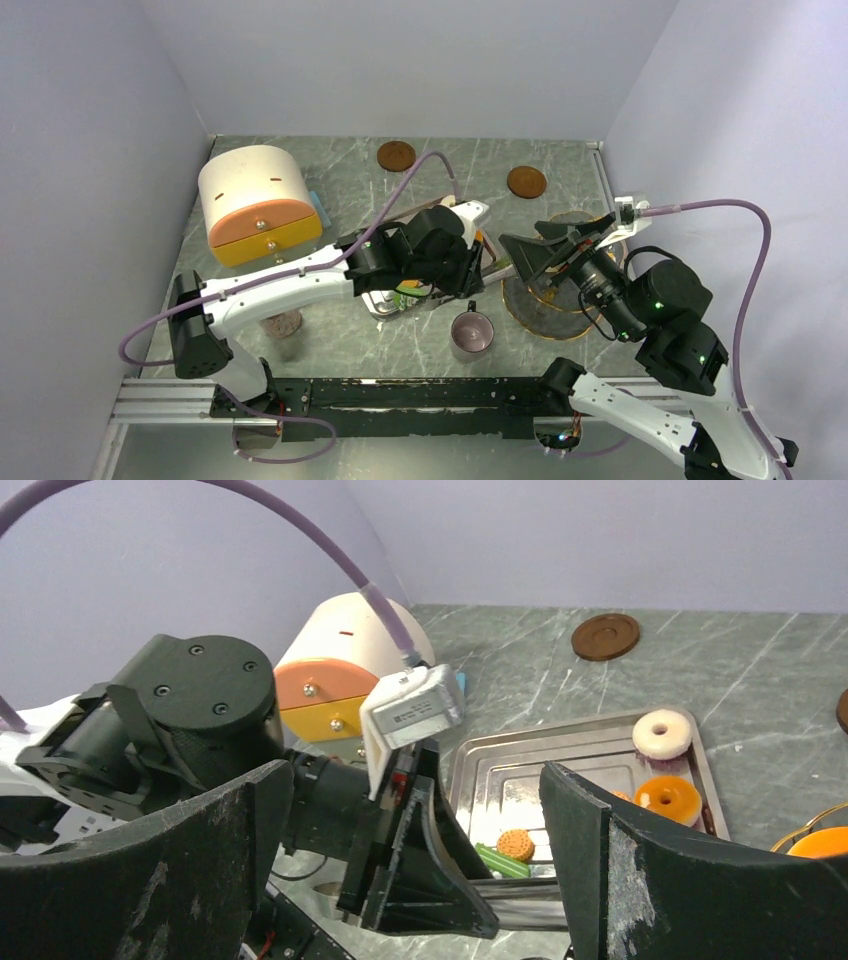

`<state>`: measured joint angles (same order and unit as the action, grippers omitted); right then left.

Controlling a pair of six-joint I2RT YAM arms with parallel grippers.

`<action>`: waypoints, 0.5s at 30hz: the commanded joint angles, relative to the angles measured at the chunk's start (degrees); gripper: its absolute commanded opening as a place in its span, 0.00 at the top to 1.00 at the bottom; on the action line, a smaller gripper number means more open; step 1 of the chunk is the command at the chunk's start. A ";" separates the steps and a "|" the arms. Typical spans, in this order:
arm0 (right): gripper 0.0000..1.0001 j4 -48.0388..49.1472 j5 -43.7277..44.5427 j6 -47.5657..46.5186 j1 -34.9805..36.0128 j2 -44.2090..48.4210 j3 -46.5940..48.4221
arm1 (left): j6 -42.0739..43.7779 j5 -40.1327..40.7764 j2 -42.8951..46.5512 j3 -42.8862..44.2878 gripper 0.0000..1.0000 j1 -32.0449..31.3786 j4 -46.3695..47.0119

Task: Serve the afternoon tea
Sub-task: Place the desert on the desert table.

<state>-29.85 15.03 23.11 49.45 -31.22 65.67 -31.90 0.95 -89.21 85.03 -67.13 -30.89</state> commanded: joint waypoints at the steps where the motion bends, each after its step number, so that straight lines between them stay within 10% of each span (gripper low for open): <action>1: 0.02 1.27 -0.19 -0.55 0.00 1.01 0.63 | -0.50 -3.31 -2.37 3.29 0.64 -1.32 5.61; 15: 0.02 1.28 -0.10 -0.41 -0.04 1.59 -0.28 | -0.86 -5.11 -6.87 5.82 0.64 -2.70 8.66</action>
<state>-29.82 14.83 23.11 49.45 -30.59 65.67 -32.36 -1.93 -95.50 87.85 -69.28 -26.65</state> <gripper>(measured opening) 0.979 0.370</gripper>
